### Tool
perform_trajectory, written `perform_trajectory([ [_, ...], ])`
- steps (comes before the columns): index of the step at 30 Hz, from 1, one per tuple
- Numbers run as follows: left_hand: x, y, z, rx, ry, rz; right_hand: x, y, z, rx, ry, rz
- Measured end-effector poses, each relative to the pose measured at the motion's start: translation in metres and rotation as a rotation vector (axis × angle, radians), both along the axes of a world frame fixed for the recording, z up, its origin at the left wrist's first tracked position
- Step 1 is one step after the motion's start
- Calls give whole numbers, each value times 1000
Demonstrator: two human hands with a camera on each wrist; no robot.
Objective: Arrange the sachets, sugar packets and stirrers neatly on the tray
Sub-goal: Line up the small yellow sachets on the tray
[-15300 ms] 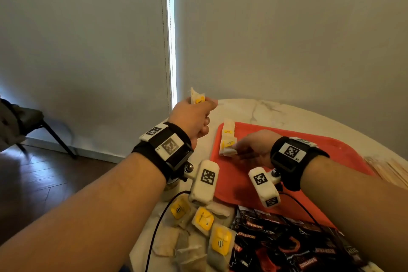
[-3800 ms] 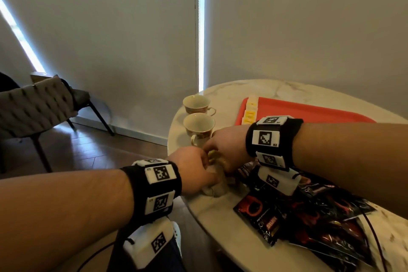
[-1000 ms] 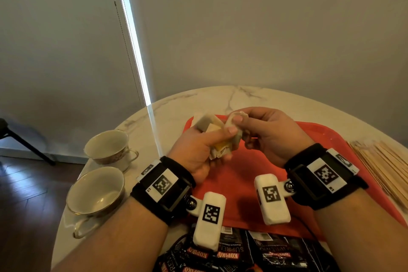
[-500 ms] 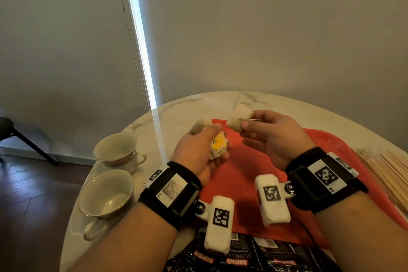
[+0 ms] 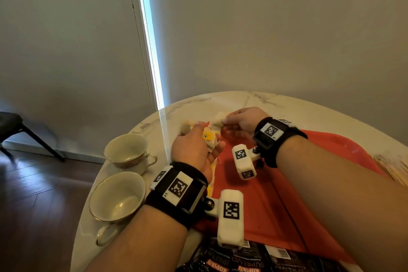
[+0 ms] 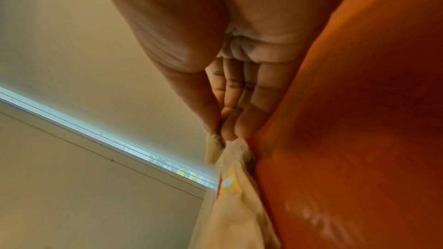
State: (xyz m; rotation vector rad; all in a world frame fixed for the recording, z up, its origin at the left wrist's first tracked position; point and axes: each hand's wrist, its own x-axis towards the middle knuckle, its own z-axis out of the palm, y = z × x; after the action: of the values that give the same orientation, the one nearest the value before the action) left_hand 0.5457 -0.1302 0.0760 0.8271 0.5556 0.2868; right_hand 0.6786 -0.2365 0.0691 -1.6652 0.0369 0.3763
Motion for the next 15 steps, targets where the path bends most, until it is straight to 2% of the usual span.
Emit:
perform_trajectory([
  [8,-2,2,5,-4,-12,-9,13,12,-6,-108,3,107],
  [15,-5,3,6,0,-18,-73,15,12,-6,-223,-49,81],
])
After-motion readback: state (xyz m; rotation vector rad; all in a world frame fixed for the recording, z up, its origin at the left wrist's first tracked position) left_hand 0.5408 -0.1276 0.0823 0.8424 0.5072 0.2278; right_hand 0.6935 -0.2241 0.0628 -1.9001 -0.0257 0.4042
